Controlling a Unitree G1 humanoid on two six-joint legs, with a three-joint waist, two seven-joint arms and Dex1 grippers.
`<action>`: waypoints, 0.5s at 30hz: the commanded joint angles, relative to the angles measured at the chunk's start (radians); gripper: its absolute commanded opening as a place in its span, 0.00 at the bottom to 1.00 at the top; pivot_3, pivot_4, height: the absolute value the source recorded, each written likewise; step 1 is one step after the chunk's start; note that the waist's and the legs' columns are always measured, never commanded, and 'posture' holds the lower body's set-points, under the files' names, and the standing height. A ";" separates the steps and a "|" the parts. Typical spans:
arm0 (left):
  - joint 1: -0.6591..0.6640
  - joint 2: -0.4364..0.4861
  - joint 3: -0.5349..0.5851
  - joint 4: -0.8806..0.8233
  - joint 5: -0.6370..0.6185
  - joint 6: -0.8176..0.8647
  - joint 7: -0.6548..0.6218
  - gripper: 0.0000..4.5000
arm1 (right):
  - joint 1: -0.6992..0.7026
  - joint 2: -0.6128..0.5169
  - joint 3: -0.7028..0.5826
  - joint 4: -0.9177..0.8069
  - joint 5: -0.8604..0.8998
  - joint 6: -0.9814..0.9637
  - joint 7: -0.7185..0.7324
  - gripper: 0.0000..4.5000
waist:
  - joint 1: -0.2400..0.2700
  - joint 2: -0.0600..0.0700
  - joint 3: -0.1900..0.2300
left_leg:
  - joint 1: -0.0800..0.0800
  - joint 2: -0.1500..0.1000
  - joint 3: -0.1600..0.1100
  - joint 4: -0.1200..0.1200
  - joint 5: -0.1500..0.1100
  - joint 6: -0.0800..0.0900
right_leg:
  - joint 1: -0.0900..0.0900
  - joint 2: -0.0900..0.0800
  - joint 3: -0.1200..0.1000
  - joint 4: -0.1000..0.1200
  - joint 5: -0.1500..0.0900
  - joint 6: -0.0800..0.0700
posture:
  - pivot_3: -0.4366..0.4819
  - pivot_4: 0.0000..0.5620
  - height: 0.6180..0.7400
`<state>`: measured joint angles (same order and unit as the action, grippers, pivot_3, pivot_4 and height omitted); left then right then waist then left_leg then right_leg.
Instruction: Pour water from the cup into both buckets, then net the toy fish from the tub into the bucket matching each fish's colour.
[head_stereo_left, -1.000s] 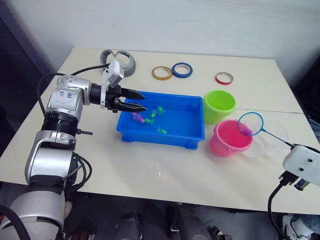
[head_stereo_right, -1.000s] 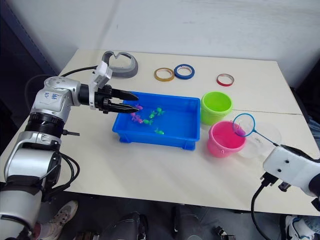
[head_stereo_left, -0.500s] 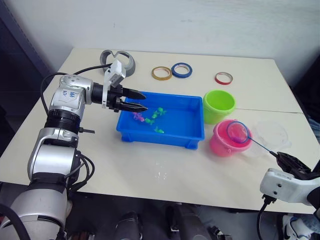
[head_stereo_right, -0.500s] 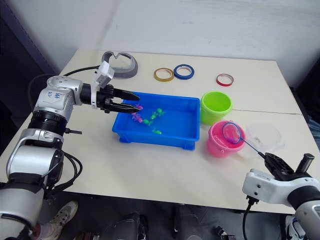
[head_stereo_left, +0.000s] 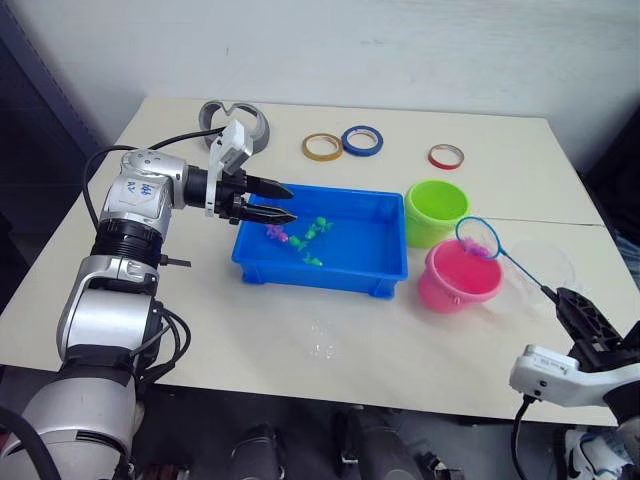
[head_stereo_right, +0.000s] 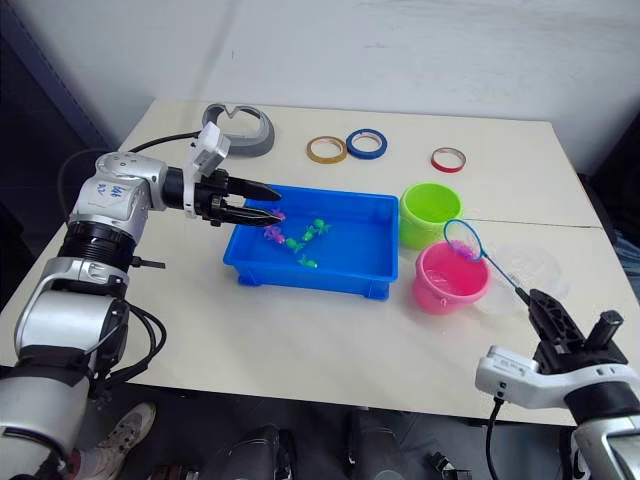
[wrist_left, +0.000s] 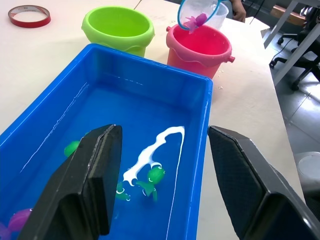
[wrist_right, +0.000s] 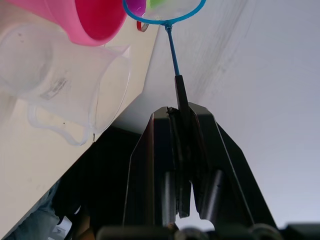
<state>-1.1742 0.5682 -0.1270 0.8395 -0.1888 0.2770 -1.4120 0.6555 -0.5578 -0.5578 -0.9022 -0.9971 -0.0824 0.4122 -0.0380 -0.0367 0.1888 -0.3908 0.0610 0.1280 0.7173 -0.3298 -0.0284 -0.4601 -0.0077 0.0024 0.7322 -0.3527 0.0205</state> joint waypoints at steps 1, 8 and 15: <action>-0.039 0.001 0.022 -0.011 0.002 -0.007 -0.007 0.67 | 0.020 0.022 -0.038 0.004 -0.060 -0.053 -0.067 0.00 | -0.001 0.000 0.000 | 0.000 0.000 0.000 0.000 0.000 0.000 | 0.000 0.000 0.000 0.000 0.000 0.000 | 0.48 0.27 0.61; -0.030 -0.002 0.022 -0.026 -0.001 0.002 -0.007 0.67 | 0.004 0.030 -0.021 0.045 -0.157 -0.125 -0.151 0.00 | -0.005 0.000 0.000 | 0.001 0.000 0.000 0.000 0.000 -0.001 | 0.000 0.000 0.000 0.002 0.000 -0.001 | 0.48 0.27 0.61; -0.026 0.002 0.025 -0.034 -0.003 0.010 -0.006 0.67 | -0.009 0.023 -0.040 0.069 -0.236 -0.168 -0.229 0.00 | -0.008 0.000 0.000 | 0.001 0.000 0.001 0.001 0.000 -0.001 | 0.000 0.000 0.000 0.003 -0.001 -0.001 | 0.48 0.27 0.61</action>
<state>-1.1742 0.5643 -0.1267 0.8374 -0.1889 0.2867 -1.4120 0.6462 -0.5299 -0.5622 -0.8179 -1.2096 -0.2418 0.2200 -0.0462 -0.0367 0.1888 -0.3898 0.0611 0.1286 0.7182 -0.3299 -0.0294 -0.4602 -0.0076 0.0027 0.7352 -0.3533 0.0193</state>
